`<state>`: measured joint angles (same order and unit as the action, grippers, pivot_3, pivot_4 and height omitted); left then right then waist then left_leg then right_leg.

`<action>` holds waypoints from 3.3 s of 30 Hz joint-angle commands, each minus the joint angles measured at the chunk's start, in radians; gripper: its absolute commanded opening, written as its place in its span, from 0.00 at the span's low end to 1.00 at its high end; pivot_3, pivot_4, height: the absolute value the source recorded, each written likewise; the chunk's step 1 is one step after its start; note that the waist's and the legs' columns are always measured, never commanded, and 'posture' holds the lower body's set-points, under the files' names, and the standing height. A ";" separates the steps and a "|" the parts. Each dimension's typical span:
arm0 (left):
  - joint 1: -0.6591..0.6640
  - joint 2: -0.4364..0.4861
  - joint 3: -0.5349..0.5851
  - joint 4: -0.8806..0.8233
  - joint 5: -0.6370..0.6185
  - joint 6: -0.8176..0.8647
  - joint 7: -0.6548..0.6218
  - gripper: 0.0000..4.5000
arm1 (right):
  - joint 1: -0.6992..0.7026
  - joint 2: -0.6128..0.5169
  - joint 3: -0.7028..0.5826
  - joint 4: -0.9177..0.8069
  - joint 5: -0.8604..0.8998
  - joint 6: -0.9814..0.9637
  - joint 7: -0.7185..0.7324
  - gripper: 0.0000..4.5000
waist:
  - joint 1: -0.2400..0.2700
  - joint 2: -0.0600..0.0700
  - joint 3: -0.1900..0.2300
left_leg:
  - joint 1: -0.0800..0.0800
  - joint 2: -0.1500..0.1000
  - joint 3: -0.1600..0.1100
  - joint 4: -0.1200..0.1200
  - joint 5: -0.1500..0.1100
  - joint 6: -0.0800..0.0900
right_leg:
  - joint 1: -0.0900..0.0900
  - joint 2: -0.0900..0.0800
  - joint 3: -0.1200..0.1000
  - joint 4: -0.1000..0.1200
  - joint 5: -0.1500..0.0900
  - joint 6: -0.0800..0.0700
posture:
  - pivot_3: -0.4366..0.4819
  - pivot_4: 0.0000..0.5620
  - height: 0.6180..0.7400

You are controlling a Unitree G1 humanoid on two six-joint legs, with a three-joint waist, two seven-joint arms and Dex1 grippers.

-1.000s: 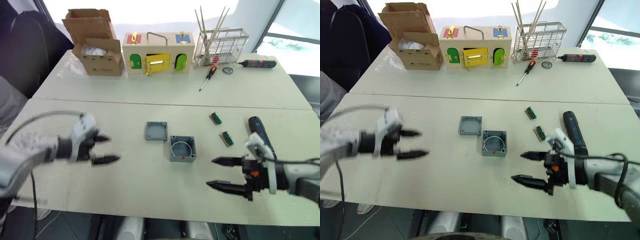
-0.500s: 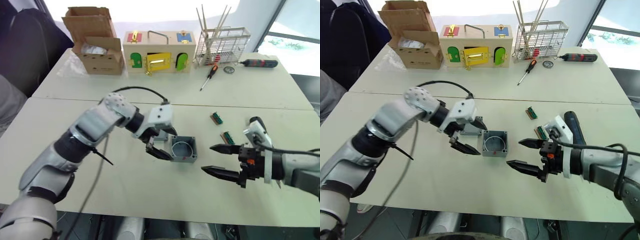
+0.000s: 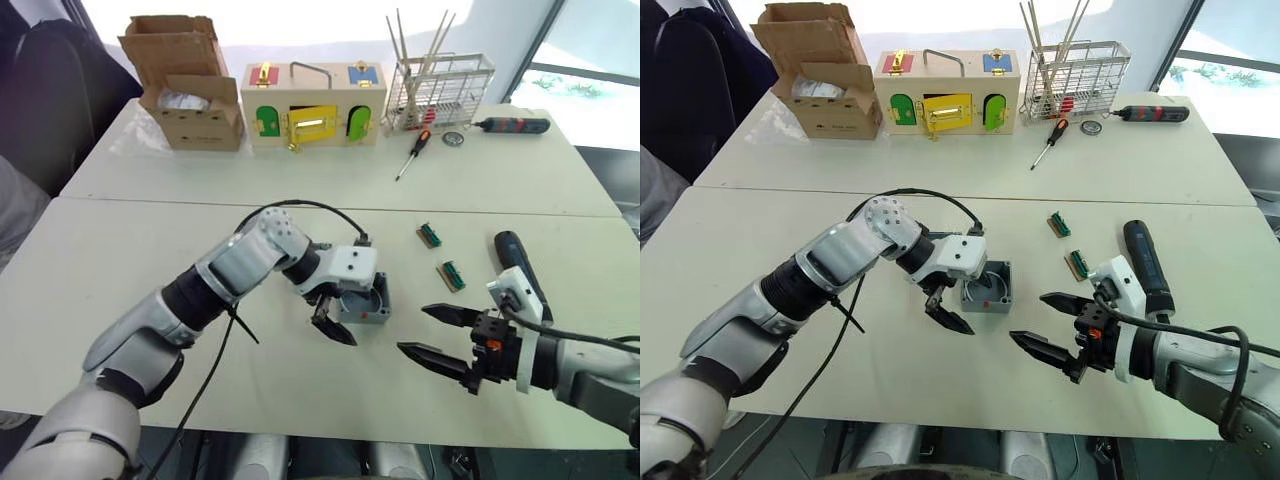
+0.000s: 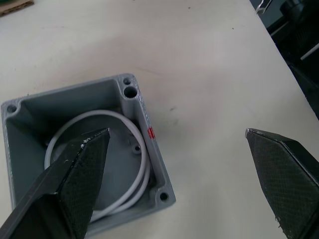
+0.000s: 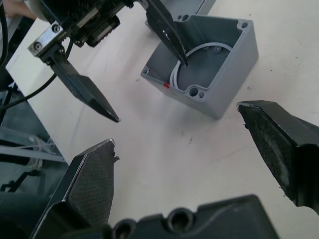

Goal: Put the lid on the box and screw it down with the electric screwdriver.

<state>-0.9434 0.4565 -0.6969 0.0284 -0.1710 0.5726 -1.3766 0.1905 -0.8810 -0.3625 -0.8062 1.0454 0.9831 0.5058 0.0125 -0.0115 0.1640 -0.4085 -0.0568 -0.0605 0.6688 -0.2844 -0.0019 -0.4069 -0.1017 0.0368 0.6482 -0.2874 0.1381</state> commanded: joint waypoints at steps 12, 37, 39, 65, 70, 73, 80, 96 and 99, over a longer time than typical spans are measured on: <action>-0.014 -0.069 -0.020 0.124 0.112 -0.117 -0.045 0.02 | 0.006 0.033 -0.002 -0.043 0.003 -0.060 -0.063 1.00 | 0.001 0.000 0.000 | 0.000 0.000 0.000 0.000 0.000 0.000 | 0.000 0.000 0.000 0.000 0.000 0.000 | 0.48 0.27 0.92; -0.240 -0.175 -0.001 0.683 0.256 -0.705 -0.237 0.02 | 0.084 0.040 0.047 -0.108 -0.020 -0.064 -0.105 1.00 | 0.000 0.000 0.000 | 0.000 0.000 0.000 0.001 0.000 0.000 | 0.001 0.000 -0.001 0.000 0.000 0.000 | 0.48 0.27 0.92; -0.255 -0.175 -0.018 0.709 0.232 -0.713 -0.238 0.02 | 0.074 0.040 0.047 -0.101 -0.018 -0.064 -0.109 1.00 | 0.000 0.000 0.000 | 0.000 0.000 0.000 0.001 0.000 0.000 | 0.001 0.000 -0.001 0.000 0.000 0.000 | 0.48 0.27 0.92; -0.275 0.057 0.331 0.466 0.132 0.027 0.216 0.82 | -0.252 -0.154 -0.041 0.056 0.135 -0.046 0.005 1.00 | -0.026 -0.001 0.001 | 0.001 0.000 -0.002 0.000 0.000 0.001 | 0.000 0.001 -0.001 0.002 -0.001 0.001 | 0.48 0.27 0.92; -0.210 0.069 0.412 0.291 0.090 0.610 0.356 0.82 | -0.439 -0.198 0.089 0.144 0.049 -0.077 0.117 1.00 | -0.028 -0.001 0.001 | -0.001 0.000 -0.004 0.000 -0.001 0.001 | 0.000 0.002 -0.003 0.003 -0.001 0.002 | 0.48 0.27 0.92; -0.194 0.052 0.442 0.242 0.056 0.897 0.431 0.82 | -0.513 -0.181 0.183 0.172 -0.020 -0.099 0.169 1.00 | -0.025 -0.002 0.001 | -0.001 0.000 -0.003 0.000 -0.001 0.001 | -0.001 0.001 -0.002 0.003 -0.001 0.002 | 0.48 0.27 0.92; -0.174 0.020 0.427 0.251 0.006 1.042 0.585 0.82 | -0.523 -0.079 0.303 0.217 -0.164 -0.168 0.202 1.00 | -0.021 -0.002 0.001 | -0.001 0.000 -0.003 0.001 0.003 -0.005 | -0.002 0.000 -0.002 0.004 -0.001 0.002 | 0.48 0.27 0.92; -0.179 -0.109 0.306 0.444 -0.012 0.917 0.736 0.42 | -0.464 -0.012 0.194 0.078 -0.167 -0.130 0.036 1.00 | 0.003 0.001 -0.001 | 0.000 -0.001 -0.003 0.000 0.005 -0.008 | -0.001 -0.001 -0.002 0.004 -0.001 0.002 | 0.48 0.27 0.92; -0.182 -0.128 0.315 0.464 -0.004 0.900 0.762 0.10 | -0.465 -0.014 0.192 0.078 -0.173 -0.125 0.027 1.00 | 0.005 0.001 -0.001 | 0.000 -0.003 -0.003 0.000 0.005 -0.008 | 0.000 -0.002 -0.002 0.004 -0.001 0.002 | 0.48 0.27 0.92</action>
<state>-1.1363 0.3483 -0.3679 0.4676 -0.1794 1.4766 -0.6327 -0.2697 -0.8927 -0.1385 -0.7038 0.8767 0.8664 0.5396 0.0173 -0.0107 0.1629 -0.4086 -0.0598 -0.0635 0.6693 -0.2797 -0.0103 -0.4071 -0.1042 0.0350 0.6517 -0.2886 0.1402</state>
